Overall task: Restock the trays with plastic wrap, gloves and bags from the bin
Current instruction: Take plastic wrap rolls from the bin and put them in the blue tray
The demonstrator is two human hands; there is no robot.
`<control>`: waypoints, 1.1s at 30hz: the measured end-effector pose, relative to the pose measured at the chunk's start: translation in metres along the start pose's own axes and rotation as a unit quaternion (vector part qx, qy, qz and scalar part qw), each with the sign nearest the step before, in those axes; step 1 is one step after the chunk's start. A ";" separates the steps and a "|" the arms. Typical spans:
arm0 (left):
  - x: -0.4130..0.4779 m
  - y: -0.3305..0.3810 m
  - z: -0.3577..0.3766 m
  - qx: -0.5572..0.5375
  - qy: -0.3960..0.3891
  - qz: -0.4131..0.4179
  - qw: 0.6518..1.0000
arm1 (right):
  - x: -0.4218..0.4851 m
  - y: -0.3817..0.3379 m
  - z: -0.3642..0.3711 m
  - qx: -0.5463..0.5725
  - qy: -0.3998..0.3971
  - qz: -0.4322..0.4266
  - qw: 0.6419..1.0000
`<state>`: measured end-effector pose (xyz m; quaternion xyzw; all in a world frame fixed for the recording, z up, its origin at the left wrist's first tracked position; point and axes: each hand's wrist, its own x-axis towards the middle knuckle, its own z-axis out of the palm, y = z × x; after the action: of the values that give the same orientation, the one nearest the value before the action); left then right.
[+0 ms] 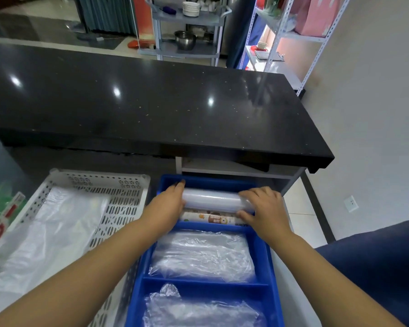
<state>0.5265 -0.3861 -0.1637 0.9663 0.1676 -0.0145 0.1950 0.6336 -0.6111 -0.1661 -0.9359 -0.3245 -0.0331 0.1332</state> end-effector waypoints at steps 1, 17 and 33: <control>0.000 0.000 0.001 -0.024 -0.001 -0.012 1.000 | 0.000 0.001 -0.001 -0.003 -0.004 0.004 1.000; -0.048 -0.011 -0.051 -0.003 0.110 0.133 0.985 | -0.039 -0.078 -0.015 -0.002 0.004 0.011 1.000; -0.212 -0.066 -0.149 0.256 0.223 0.088 0.936 | -0.061 -0.215 -0.044 -0.118 0.004 -0.250 0.961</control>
<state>0.2991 -0.3397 -0.0305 0.9726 0.1121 0.1765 -0.1012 0.4542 -0.4972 -0.0839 -0.8341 -0.5410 -0.1070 0.0106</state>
